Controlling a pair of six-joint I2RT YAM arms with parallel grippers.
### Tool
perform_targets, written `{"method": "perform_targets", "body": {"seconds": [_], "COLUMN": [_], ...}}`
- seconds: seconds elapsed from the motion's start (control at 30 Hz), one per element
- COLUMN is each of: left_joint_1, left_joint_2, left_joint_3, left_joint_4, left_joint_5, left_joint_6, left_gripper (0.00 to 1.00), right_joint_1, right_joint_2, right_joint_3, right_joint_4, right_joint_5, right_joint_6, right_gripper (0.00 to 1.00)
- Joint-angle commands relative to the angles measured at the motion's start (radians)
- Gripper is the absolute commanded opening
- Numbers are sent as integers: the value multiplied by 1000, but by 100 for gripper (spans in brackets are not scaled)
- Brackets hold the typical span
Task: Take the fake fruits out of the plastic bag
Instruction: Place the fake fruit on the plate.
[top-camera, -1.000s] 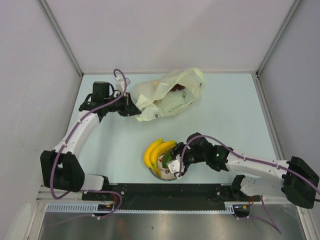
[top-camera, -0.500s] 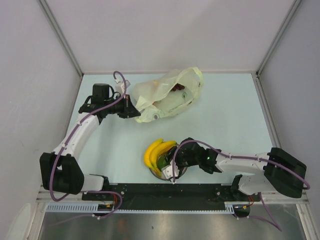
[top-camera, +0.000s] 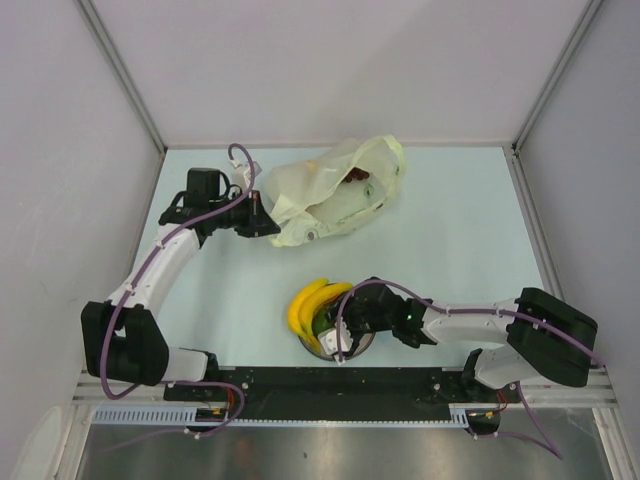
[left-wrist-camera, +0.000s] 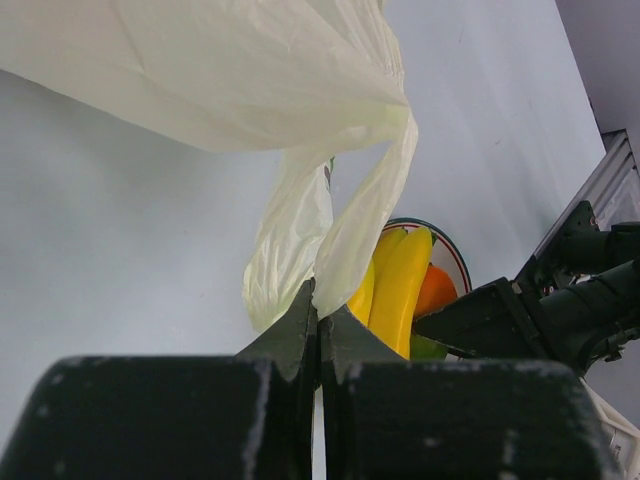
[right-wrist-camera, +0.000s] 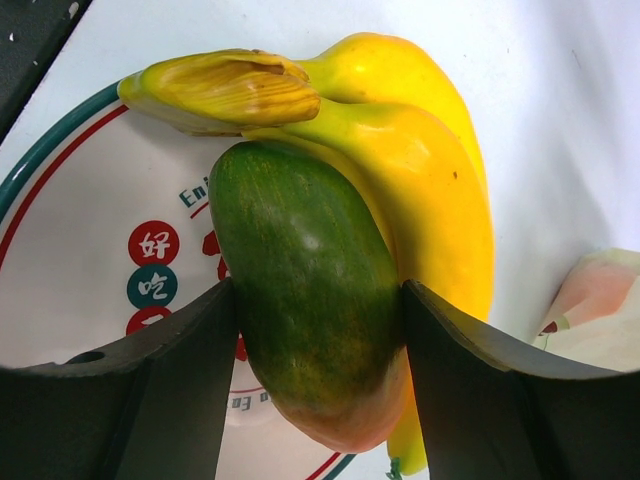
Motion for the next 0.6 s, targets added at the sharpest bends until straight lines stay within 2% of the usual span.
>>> {"method": "perform_targets", "body": {"seconds": [0.0,0.33,0.57], "left_joint_1": [-3,-3,-3], "left_joint_2": [-6,-12,-15], "left_joint_3": [14,11,17], "left_joint_4": [11,-1,-6], "left_joint_5": [8,22,23], "left_joint_6": [19,22,25], "left_gripper": [0,1,1], "right_joint_1": [11,18,20], "right_joint_2": [3,0,-29], "right_joint_3": [-3,-3,-3], "right_joint_4": [68,66,40], "right_joint_5": [11,31,48], "right_joint_6": [18,32,38], "right_gripper": [67,75,76]}}
